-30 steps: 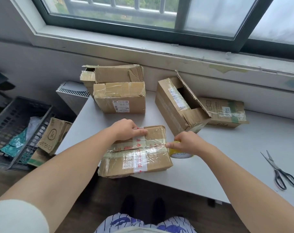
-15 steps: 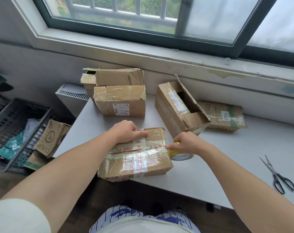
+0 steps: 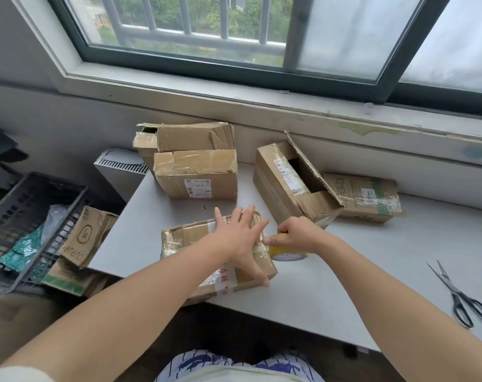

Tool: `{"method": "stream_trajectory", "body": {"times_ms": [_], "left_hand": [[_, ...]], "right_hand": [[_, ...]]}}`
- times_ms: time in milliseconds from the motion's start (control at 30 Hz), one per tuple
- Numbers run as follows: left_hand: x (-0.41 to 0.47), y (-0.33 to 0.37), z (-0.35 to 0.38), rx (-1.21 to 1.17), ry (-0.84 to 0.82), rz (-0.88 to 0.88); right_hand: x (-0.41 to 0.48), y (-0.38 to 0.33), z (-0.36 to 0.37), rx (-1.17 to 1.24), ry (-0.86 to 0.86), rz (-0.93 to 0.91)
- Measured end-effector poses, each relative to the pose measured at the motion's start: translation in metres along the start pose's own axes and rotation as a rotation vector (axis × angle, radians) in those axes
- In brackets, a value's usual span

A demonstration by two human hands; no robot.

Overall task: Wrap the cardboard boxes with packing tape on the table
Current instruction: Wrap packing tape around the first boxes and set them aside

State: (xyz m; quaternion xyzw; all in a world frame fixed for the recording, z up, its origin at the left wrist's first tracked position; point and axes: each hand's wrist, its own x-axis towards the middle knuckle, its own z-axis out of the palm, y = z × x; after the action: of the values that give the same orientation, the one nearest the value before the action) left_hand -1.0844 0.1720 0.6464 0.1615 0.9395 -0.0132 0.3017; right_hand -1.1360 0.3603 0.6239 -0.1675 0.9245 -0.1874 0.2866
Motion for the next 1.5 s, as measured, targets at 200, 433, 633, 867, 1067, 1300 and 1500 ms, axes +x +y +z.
{"method": "stream_trajectory", "body": {"times_ms": [200, 433, 633, 867, 1067, 1300, 1500], "left_hand": [[-0.010, 0.010, -0.009, -0.022, 0.023, 0.050], [-0.044, -0.043, -0.058, -0.492, 0.261, 0.258], [-0.044, -0.086, -0.047, -0.598, 0.285, 0.254], [-0.042, -0.117, -0.035, -0.798, 0.264, 0.106], [-0.035, -0.131, -0.005, -1.151, 0.321, 0.075], [-0.031, -0.143, 0.019, -1.432, 0.331, 0.091], [-0.028, -0.135, 0.022, -1.467, 0.416, 0.099]], "right_hand": [[-0.003, -0.007, -0.022, 0.010, -0.032, -0.042], [-0.033, -0.025, -0.108, 0.340, 0.159, -0.213], [-0.034, -0.073, -0.115, 0.373, 0.062, -0.385], [0.000, -0.116, -0.087, 0.458, 0.126, -0.323], [0.020, -0.144, -0.066, 0.421, 0.169, -0.249], [0.022, -0.149, -0.063, 0.457, 0.103, -0.260], [0.024, -0.169, -0.071, 0.237, 0.081, -0.141]]}}
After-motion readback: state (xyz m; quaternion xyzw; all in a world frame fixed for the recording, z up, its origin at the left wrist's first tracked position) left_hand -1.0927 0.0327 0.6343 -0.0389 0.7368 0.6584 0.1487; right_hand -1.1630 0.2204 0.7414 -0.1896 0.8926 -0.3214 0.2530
